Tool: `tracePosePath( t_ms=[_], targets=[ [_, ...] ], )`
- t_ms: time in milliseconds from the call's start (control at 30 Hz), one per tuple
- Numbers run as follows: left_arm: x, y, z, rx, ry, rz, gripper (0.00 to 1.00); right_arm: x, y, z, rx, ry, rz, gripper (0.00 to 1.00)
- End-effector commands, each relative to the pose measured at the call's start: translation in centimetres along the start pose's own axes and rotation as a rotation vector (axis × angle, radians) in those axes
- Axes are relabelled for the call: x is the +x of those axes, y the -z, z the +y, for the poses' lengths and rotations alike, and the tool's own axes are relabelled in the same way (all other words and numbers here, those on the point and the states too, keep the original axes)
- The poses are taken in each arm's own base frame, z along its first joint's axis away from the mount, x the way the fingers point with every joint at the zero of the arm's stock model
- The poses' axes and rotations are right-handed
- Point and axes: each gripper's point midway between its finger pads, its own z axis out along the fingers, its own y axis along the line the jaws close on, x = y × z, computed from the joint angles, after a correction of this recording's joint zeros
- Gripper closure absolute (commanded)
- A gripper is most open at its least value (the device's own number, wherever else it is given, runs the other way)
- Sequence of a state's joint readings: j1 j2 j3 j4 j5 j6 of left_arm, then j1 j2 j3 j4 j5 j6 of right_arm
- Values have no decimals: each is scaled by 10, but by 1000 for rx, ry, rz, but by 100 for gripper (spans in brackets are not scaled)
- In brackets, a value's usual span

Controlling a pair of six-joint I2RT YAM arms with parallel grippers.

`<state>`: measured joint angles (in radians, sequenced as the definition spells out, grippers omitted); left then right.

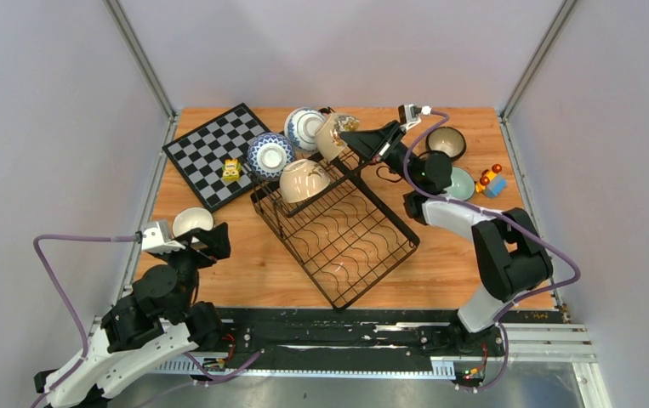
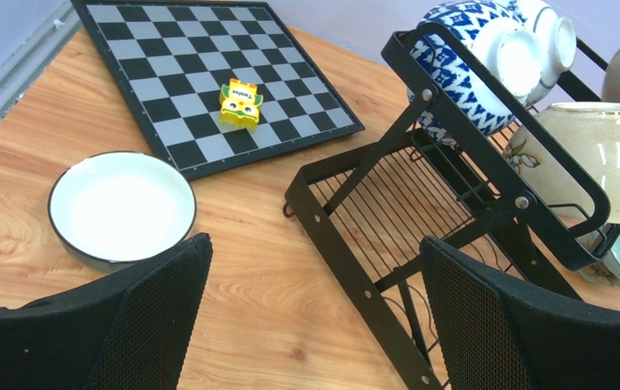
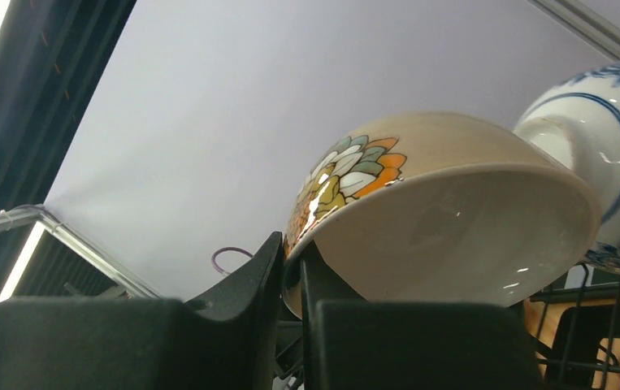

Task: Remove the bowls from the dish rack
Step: Pick up the bowl from the dish rack, then place the bowl at the center of the board.

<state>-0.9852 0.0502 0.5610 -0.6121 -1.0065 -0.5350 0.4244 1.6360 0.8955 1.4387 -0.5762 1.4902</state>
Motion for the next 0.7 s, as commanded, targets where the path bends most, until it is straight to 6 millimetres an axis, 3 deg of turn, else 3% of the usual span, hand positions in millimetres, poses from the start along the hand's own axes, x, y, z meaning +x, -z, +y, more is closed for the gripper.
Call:
tracePosePath(
  t_ms=[0, 200, 367, 533, 667],
  targets=[
    [-8, 2, 2, -8, 23, -11, 0, -12, -5, 73, -182, 140, 5, 100],
    [-29, 2, 18, -163, -31, -30, 0, -12, -4, 108, -155, 258, 78, 100],
    [-51, -1, 12, -262, -76, -29, 0, -6, 2, 155, -136, 424, 131, 100],
    [-82, -4, -13, -199, -91, -42, 0, 15, 19, 195, -74, 687, 223, 100],
    [-96, 1, -59, 85, -79, -37, 0, 44, 40, 215, 13, 887, 347, 100]
  ],
)
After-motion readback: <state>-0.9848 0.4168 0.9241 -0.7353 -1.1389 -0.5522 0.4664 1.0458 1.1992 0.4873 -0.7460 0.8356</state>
